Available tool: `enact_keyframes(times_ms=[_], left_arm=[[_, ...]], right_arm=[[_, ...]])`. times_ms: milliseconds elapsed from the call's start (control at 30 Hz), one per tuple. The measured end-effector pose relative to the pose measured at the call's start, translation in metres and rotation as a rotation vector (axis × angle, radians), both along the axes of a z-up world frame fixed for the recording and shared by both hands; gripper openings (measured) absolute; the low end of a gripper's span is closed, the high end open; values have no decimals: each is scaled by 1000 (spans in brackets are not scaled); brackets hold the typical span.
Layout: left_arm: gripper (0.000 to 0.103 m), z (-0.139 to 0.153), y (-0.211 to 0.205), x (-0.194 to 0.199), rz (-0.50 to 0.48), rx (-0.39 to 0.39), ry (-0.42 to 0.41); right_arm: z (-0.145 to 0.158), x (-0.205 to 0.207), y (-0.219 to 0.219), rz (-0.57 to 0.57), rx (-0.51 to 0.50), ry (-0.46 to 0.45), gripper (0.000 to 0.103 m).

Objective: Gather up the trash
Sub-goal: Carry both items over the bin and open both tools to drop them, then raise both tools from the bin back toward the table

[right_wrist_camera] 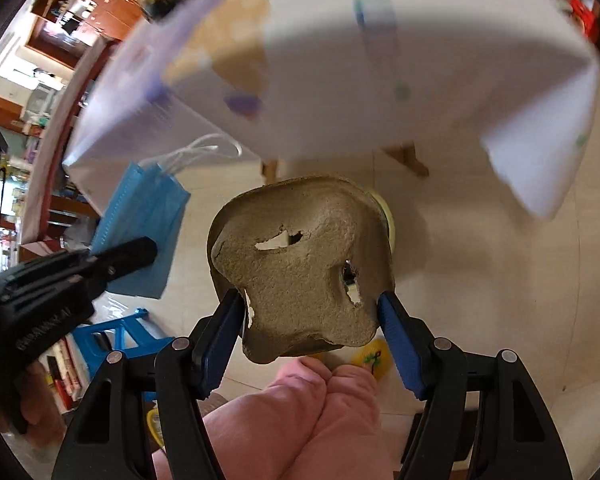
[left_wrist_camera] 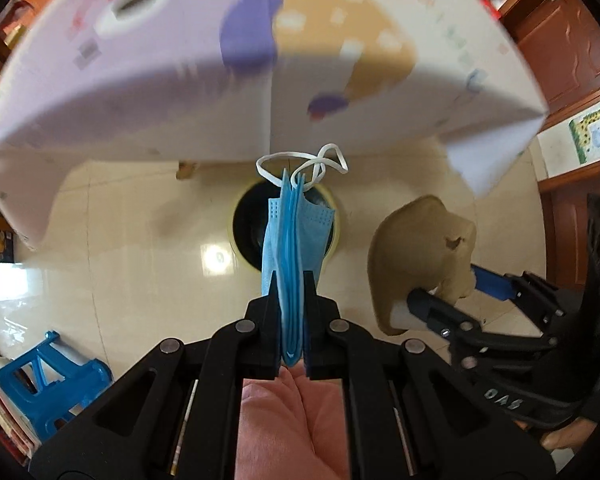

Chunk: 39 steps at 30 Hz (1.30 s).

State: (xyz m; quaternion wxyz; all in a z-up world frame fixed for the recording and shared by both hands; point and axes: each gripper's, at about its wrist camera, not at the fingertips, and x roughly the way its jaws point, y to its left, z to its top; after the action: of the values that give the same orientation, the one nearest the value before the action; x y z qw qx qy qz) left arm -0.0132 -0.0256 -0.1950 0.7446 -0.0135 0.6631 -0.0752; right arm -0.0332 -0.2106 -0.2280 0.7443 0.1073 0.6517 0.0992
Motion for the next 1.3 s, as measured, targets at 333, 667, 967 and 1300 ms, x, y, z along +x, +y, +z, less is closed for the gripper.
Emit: enact_keyframes(times_ms=[333, 667, 967, 1300], left_arm=[[5, -135, 3, 24, -21, 15, 41], [18, -238, -7, 43, -106, 63, 41], [68, -271, 10, 47, -41, 47, 49], [69, -239, 16, 41, -47, -3, 34]], right_arm=[[-168, 14, 13, -55, -32, 91, 70], [-281, 60, 31, -119, -82, 86, 71], [-319, 61, 19, -231, -49, 51, 90], [-290, 49, 16, -294, -53, 62, 92]])
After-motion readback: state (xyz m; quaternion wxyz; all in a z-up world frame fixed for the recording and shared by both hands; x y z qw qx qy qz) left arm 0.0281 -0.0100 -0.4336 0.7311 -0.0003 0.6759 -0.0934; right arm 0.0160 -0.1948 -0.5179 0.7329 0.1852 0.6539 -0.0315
